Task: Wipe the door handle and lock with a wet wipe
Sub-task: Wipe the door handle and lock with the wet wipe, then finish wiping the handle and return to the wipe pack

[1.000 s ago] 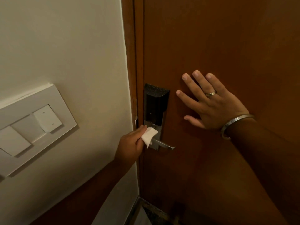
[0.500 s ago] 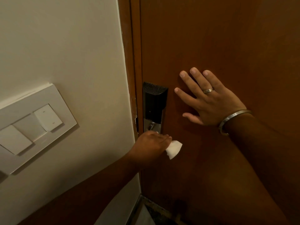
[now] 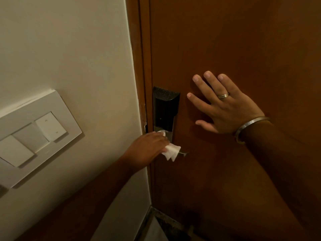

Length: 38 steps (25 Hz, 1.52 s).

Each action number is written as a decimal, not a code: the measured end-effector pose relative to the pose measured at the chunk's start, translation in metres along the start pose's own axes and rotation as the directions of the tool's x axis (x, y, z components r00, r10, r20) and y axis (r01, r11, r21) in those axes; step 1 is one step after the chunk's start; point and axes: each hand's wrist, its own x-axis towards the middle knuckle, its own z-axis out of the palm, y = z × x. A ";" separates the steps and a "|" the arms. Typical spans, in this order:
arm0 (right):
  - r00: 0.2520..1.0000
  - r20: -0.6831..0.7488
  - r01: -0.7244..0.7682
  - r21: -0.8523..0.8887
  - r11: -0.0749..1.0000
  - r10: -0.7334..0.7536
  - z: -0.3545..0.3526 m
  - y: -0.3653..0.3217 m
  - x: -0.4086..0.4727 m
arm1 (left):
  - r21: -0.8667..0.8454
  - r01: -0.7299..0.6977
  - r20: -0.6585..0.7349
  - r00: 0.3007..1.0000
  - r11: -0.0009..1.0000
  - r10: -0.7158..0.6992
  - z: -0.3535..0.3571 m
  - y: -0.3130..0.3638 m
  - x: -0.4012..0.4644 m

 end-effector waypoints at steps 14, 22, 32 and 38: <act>0.897 0.336 -0.442 0.691 0.572 0.287 -0.062 -0.045 -0.089 | -0.080 -0.054 -0.293 0.956 0.995 0.028 0.047 0.108 0.011; 0.129 0.984 -0.750 0.019 -0.661 -0.119 -0.135 -0.141 -0.295 | -0.419 0.113 -0.025 0.990 0.901 -0.136 0.130 0.280 -0.022; -0.213 0.842 -0.424 -0.536 -0.730 -0.495 -0.169 -0.264 -0.463 | -0.269 0.923 0.942 0.312 -0.275 0.124 0.301 0.364 -0.097; -0.475 0.751 -0.437 -0.653 -0.618 -0.458 -0.151 -0.370 -0.525 | -0.315 0.945 0.946 0.305 -0.093 -0.107 0.410 0.370 -0.141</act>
